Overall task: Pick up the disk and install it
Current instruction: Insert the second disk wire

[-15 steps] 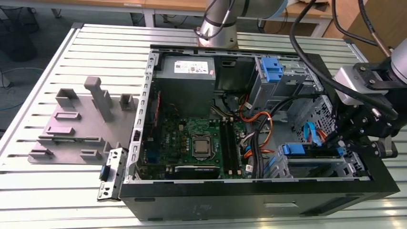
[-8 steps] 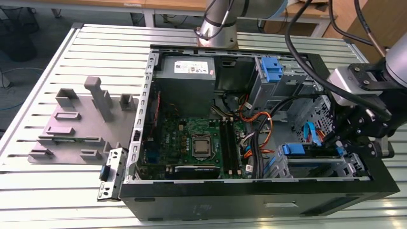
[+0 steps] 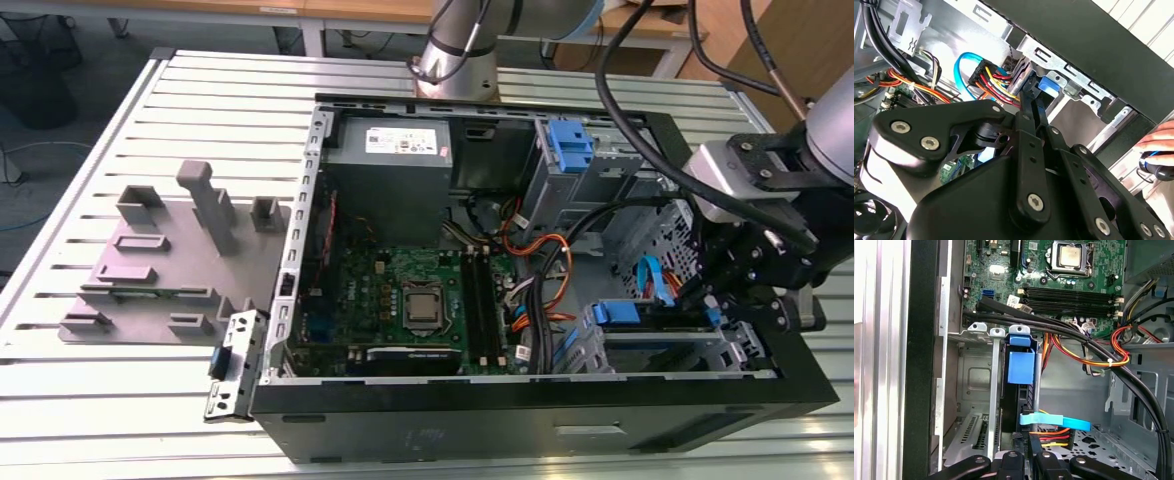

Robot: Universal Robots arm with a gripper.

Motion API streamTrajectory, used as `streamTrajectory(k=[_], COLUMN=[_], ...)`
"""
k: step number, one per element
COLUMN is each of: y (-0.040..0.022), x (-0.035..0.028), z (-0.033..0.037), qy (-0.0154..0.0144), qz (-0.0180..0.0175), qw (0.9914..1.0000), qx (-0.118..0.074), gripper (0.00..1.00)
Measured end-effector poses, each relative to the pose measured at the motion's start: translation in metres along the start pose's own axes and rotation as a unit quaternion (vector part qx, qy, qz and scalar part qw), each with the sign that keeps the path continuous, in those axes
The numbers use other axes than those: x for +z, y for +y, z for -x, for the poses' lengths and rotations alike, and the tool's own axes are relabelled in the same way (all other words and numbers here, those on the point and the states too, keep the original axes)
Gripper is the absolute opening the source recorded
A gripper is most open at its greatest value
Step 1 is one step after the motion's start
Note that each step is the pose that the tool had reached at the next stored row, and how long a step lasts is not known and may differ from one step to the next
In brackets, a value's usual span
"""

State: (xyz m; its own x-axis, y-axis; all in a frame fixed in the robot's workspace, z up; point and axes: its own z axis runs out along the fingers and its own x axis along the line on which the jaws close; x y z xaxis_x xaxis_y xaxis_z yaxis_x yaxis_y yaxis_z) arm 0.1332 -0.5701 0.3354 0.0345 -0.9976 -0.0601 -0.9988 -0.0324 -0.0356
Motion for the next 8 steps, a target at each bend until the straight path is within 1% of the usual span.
streamTrajectory(k=[3,8], y=[0.0000,0.0001], x=[0.0004,0.0021], z=[0.0001,-0.0002], qy=[0.0003,0.0020], qz=[-0.0003,-0.0011], qw=[1.00000,1.00000], qx=[0.000,0.000], gripper=[0.16,0.16])
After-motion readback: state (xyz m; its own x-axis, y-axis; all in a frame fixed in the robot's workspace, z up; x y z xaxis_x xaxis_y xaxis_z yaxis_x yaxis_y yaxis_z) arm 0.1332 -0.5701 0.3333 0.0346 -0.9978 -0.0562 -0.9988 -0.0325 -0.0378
